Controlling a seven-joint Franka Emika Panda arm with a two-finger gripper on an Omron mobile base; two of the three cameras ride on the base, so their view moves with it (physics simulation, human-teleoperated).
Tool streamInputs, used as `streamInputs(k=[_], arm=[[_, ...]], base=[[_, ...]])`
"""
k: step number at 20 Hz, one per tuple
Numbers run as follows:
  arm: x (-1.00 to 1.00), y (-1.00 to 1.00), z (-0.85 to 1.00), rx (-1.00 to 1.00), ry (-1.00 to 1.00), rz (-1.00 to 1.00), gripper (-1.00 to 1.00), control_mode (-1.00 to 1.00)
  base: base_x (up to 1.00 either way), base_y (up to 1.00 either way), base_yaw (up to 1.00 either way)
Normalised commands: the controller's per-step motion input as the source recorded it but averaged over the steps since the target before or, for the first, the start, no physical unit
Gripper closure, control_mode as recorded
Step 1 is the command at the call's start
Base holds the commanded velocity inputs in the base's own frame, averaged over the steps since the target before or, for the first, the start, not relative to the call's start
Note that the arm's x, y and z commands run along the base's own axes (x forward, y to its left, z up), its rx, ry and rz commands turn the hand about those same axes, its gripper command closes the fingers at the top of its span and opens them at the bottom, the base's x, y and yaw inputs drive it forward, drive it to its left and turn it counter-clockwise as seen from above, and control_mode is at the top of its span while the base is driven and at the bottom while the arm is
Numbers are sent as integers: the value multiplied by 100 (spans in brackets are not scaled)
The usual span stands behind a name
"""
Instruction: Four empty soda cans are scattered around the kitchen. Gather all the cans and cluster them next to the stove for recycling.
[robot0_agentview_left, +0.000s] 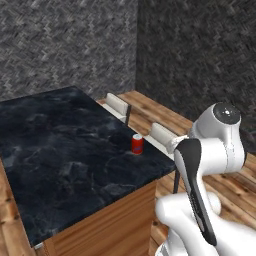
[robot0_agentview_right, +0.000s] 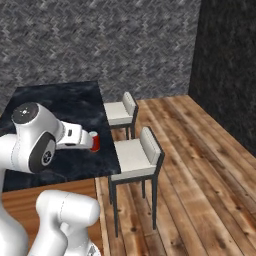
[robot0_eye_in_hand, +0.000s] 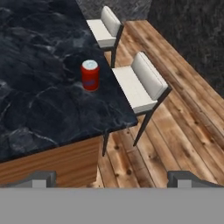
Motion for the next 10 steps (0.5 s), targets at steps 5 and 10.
streamInputs(k=[5, 10], arm=[[3, 13, 0, 0, -1, 6, -100, -100], [15, 13, -1, 1, 0, 5, -100, -100]], base=[[0, 0, 0], [0, 0, 0]])
